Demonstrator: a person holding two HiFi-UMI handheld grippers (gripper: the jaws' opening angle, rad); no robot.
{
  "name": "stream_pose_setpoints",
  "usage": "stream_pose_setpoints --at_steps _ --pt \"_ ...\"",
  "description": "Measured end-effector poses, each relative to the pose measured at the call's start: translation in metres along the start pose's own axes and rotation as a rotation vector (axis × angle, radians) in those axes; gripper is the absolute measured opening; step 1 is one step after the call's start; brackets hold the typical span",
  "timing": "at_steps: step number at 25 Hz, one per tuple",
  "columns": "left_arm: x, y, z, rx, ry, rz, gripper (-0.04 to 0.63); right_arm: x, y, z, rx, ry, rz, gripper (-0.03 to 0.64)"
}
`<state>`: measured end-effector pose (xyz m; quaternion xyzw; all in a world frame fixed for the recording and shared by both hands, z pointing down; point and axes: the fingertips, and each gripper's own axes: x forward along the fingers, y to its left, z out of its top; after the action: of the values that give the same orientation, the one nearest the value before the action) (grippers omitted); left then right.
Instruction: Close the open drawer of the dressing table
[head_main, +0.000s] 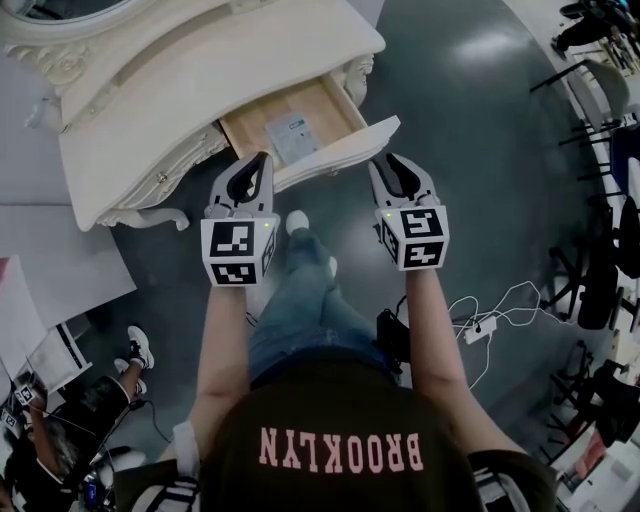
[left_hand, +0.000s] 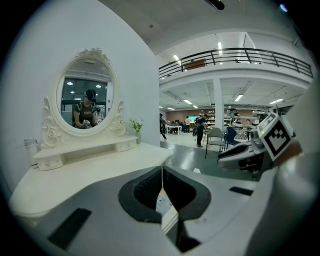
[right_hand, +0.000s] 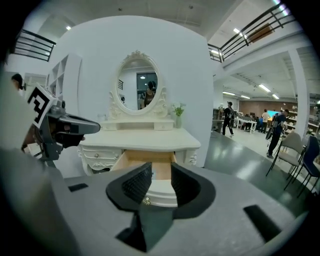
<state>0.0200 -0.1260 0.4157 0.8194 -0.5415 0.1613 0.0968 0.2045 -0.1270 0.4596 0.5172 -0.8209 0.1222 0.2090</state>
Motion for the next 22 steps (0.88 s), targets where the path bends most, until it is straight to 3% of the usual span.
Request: stream_pose_setpoints --at_steps 10,22 --pt "0.021 0.014 -0.025 -0.023 0.058 -0.001 0.009 0.043 0.006 -0.055 0.048 0.131 0.023 0.22" --pt "0.039 0.036 -0.037 -0.043 0.085 0.007 0.009 0.086 0.013 -0.104 0.037 0.283 0.038 0.247"
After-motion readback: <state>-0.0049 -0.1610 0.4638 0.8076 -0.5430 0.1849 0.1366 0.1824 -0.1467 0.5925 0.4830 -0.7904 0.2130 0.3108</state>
